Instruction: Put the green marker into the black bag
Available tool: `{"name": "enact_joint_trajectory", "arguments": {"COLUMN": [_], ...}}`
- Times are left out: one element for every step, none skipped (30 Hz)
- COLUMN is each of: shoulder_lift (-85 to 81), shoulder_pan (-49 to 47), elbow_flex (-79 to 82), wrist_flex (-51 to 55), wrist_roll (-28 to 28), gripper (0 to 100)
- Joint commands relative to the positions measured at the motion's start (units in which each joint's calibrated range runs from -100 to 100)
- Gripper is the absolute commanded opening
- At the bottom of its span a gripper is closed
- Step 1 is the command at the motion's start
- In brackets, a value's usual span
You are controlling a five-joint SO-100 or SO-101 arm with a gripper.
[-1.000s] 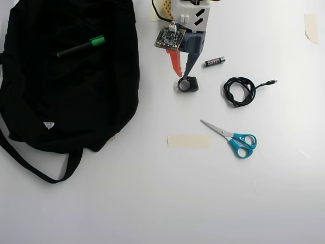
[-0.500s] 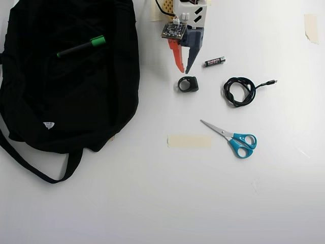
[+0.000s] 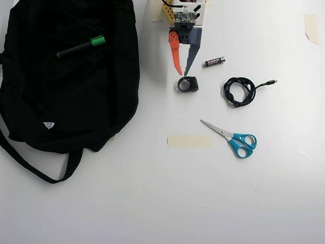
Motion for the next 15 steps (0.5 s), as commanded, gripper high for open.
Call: {"name": "enact_joint_trajectory", "arguments": {"shoulder_lift": [-0.75, -0.84, -0.84, -0.84, -0.92, -0.92, -1.08, -1.58, -2.58, -3.91, -5.48, -7.39, -9.22, -11.04, -12.62], "shoulder_pan": [-0.66, -0.66, -0.66, -0.73, -0.81, -0.36, -0.29, -0.29, -0.14, -0.14, -0.21, -0.29, -0.66, -0.81, -0.81], "elbow_flex": [1.22, 1.22, 1.22, 1.22, 1.22, 1.22, 1.22, 1.22, 1.22, 1.22, 1.22, 1.13, 1.04, 0.95, 0.86], "wrist_flex": [5.82, 6.85, 7.62, 8.31, 9.0, 9.61, 9.69, 9.86, 9.95, 10.21, 11.67, 14.43, 17.87, 21.84, 25.97], "wrist_roll": [0.08, -0.34, -0.34, -0.39, -0.39, -0.39, -0.39, -0.39, -0.18, 0.13, -0.03, -0.24, -0.24, -0.24, -0.24], "gripper": [2, 2, 2, 2, 2, 2, 2, 2, 2, 2, 2, 2, 2, 2, 2]}}
